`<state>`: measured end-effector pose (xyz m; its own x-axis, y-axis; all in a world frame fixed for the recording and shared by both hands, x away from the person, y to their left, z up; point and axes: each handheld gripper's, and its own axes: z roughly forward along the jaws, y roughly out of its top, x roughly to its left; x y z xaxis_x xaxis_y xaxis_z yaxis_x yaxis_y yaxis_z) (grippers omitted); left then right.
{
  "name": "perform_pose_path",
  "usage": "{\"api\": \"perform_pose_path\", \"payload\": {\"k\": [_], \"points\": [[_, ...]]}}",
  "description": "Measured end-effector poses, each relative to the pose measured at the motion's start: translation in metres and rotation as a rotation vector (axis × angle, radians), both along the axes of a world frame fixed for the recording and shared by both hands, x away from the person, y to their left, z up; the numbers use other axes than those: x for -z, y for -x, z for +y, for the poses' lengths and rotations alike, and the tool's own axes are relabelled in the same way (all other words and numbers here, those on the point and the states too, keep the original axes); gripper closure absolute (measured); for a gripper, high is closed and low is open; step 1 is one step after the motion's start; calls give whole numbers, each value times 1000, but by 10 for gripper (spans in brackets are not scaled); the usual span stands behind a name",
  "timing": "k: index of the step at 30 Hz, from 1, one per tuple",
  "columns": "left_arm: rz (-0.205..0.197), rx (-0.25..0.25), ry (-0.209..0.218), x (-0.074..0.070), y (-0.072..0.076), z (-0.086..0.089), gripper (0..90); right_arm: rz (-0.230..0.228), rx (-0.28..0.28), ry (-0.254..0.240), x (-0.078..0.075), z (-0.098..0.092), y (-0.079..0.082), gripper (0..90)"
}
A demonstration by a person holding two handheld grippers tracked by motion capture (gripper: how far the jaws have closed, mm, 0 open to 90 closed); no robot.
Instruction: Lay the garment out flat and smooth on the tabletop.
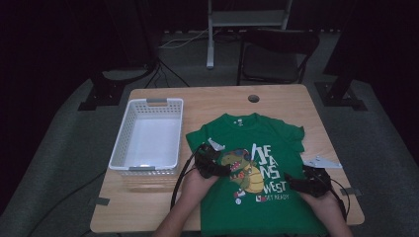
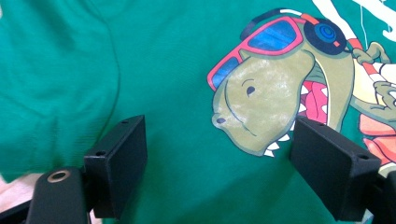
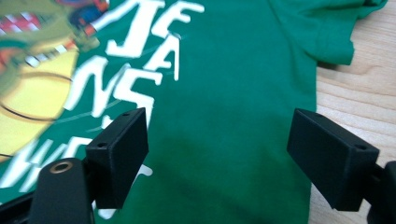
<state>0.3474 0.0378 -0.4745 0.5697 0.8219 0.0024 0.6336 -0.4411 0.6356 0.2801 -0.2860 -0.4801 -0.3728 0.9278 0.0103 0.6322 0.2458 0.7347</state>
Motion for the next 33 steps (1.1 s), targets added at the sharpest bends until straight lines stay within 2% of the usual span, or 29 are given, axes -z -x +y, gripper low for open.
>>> {"api": "perform_pose_path", "payload": {"k": [4,13,26,33], "points": [[-12,-3,-1,1,0,-1,202,40,-9,51,5,6,-5,182],[-28,-8,-8,3,-8,-4,202,53,8,29,6,5,-11,180],[-31,-14,-3,3,-45,-11,202,50,46,24,6,2,-35,180],[-34,-33,-4,2,-45,-12,202,49,44,21,5,0,-39,180]]}}
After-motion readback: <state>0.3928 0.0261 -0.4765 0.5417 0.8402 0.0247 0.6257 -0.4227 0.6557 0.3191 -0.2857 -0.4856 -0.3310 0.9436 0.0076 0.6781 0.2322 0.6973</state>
